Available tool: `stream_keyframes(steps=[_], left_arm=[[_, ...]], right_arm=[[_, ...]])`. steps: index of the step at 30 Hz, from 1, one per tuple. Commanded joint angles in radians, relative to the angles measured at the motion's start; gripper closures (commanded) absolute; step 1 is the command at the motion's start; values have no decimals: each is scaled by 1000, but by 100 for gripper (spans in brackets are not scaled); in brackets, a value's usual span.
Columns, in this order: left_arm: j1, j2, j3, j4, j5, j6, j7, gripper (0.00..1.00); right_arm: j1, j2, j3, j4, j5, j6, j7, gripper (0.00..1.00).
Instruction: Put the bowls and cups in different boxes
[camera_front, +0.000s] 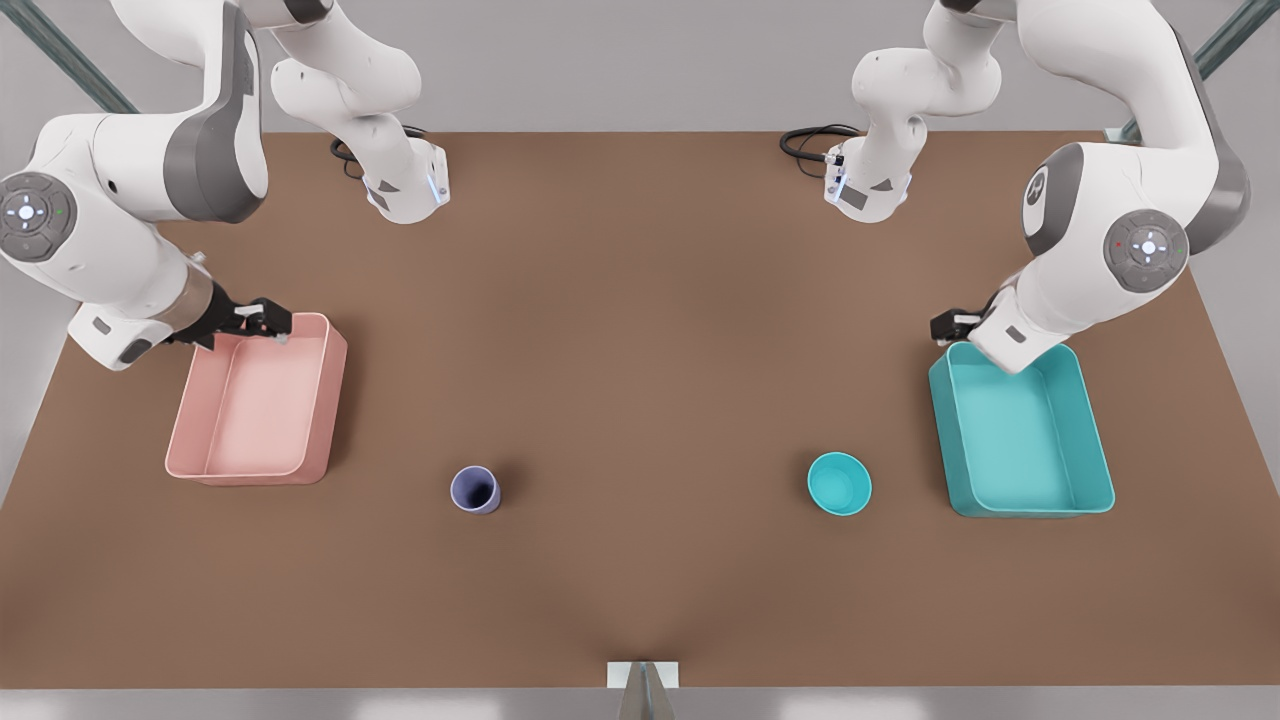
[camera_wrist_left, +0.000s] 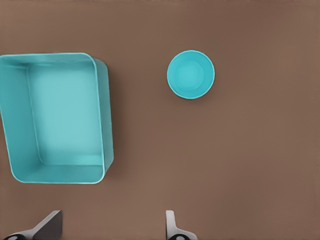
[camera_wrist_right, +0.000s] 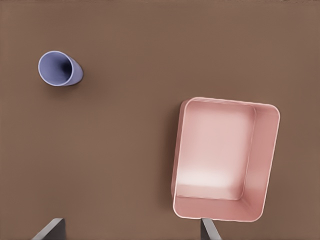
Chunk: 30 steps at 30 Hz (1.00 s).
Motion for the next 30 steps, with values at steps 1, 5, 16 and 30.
stream_keyframes(steps=[1, 5, 16, 30], left_arm=[[0, 0, 0, 0, 1, 23, -38, 0], [-46, 156, -3, 5, -9, 195, -49, 0], [55, 664, -46, 176, -142, 601, 47, 0], [48, 713, -48, 175, -217, 623, 15, 79]], right_arm=[[0, -1, 0, 0, 3, 23, -6, 0], [56, 216, 4, 89, 21, 192, -61, 0], [108, 625, 3, 246, 175, 596, 137, 0], [170, 611, 3, 122, 162, 528, 146, 0]])
